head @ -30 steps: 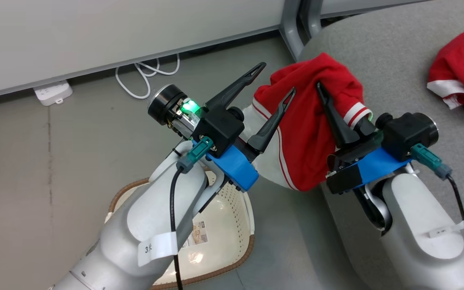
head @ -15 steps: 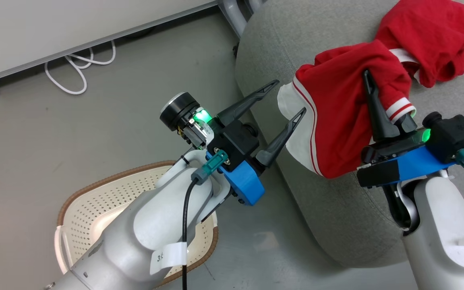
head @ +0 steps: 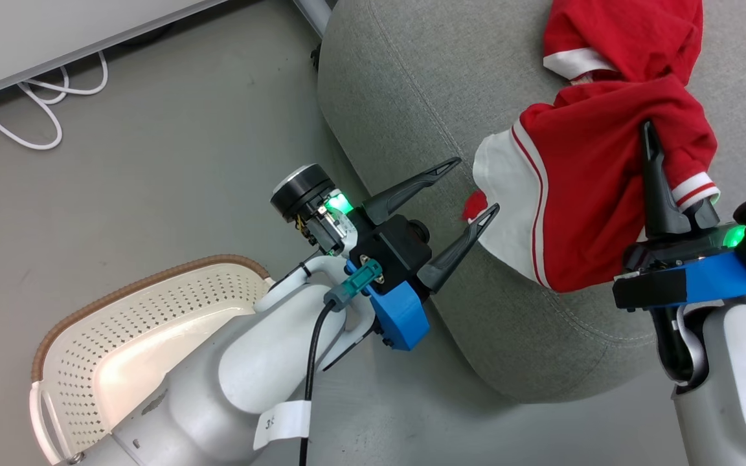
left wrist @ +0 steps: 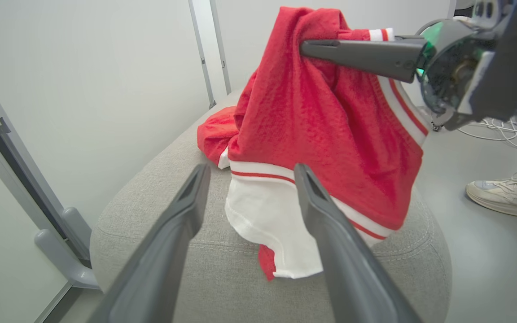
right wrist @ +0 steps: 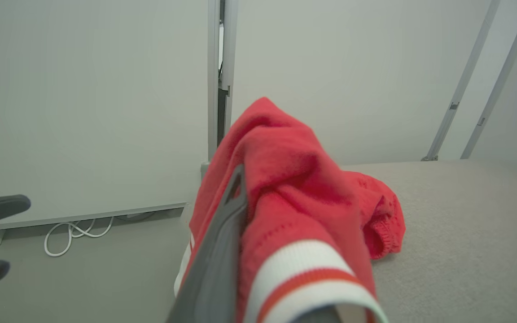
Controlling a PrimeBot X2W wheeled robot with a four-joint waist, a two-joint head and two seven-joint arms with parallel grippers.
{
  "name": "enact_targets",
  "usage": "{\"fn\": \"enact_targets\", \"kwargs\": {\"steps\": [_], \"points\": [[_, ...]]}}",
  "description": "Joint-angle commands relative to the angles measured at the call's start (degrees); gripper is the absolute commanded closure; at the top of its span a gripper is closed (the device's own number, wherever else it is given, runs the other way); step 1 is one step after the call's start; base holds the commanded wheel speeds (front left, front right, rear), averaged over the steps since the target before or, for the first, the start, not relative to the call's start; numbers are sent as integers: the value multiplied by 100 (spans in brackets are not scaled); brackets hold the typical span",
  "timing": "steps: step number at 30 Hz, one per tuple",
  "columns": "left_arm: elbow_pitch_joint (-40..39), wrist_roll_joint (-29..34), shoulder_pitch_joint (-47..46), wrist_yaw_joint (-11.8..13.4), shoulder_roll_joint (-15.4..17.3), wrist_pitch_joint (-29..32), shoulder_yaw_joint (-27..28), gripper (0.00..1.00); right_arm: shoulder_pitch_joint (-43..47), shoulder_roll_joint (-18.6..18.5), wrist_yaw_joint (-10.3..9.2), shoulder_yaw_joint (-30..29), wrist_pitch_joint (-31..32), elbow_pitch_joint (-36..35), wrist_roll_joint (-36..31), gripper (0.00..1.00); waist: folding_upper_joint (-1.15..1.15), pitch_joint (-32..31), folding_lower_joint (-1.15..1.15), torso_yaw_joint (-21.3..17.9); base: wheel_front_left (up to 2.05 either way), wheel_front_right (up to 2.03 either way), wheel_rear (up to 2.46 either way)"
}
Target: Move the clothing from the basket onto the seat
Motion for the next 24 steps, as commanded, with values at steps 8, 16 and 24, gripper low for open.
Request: {"fn": "enact_targets", "kwargs": {"steps": [8,16,24], "points": [[-36,-59,-111,-8,84,4,-64,0,163,106,1,-125,-7,-102,-32,100,0,93,0,-74,0,0,0],[-102,-87,-162,44,116,-11,-44,0,-265,-64,1,-205,-7,-234,-117,100,0,261,0,0,0,0,0],[-338,54,-474,65,337,120,-32,0,-1656,-587,1,-587,-8,-492,-175,100,0,969,0,111,0,0,0]]}}
